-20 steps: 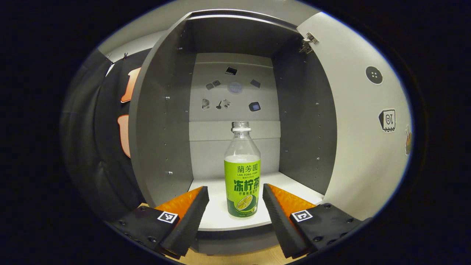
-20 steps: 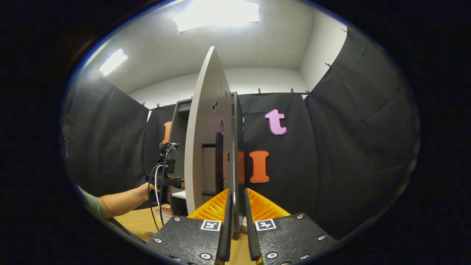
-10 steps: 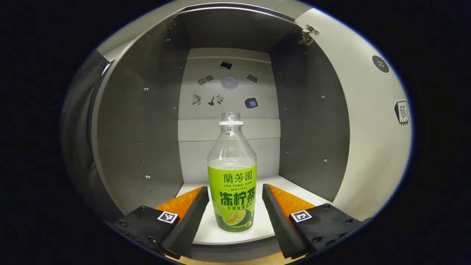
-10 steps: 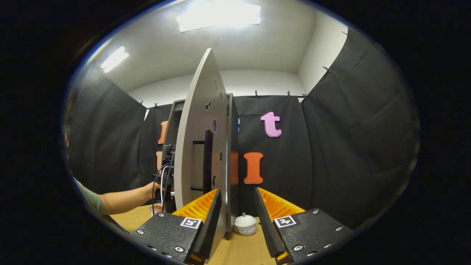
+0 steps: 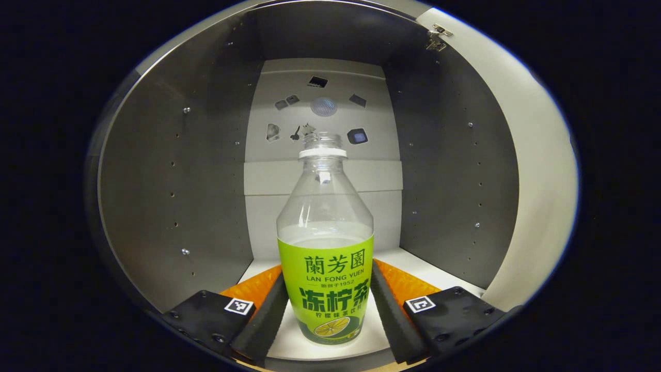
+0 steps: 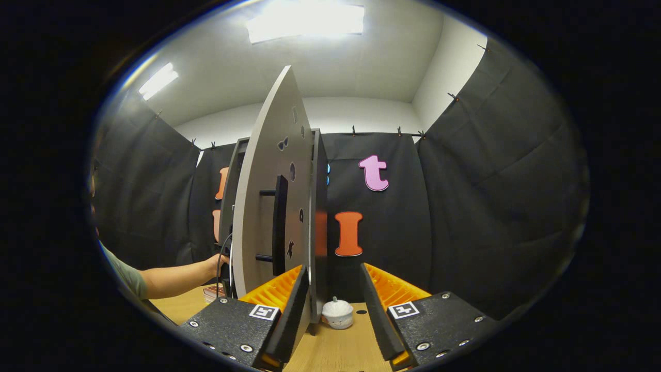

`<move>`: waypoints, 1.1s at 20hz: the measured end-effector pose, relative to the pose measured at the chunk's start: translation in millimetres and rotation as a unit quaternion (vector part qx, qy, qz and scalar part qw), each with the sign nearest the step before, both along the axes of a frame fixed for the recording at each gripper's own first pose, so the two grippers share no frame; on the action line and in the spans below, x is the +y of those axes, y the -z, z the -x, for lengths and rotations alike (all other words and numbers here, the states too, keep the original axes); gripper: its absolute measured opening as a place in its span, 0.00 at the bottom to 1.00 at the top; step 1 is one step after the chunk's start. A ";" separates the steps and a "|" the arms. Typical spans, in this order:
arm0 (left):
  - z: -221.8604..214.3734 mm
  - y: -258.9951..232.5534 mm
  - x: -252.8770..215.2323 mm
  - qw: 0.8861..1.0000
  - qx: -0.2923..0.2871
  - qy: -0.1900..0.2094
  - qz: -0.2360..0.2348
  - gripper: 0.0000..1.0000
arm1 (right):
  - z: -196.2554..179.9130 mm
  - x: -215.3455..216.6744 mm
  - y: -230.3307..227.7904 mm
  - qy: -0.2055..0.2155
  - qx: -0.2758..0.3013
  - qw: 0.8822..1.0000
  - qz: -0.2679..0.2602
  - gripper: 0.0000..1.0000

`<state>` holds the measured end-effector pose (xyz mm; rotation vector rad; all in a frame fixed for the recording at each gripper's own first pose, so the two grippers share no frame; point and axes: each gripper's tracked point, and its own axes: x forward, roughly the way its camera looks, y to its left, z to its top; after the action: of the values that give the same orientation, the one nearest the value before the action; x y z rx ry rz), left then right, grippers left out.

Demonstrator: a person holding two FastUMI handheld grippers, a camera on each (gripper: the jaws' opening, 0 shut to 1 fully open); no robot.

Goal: Open the cabinet door with the right hand, grasp the bottle in the cabinet with the left hand and place it on the coaster, then close the cabinet door with the right hand.

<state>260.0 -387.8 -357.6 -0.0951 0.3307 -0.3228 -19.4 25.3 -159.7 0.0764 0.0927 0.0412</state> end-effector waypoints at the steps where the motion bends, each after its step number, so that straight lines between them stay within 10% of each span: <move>1: -1.0 0.6 0.7 1.000 0.002 -0.001 0.002 0.84 | 0.7 -0.2 1.2 0.000 0.003 1.000 0.001 0.64; 22: 97.3 -32.9 110.2 1.000 -0.008 -0.012 0.011 0.82 | 3.9 17.7 -1.3 -0.022 0.001 0.999 0.029 0.78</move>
<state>162.7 -277.6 -324.6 -0.1176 0.3100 -0.3027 -23.2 43.0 -158.4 0.0158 0.0981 0.0824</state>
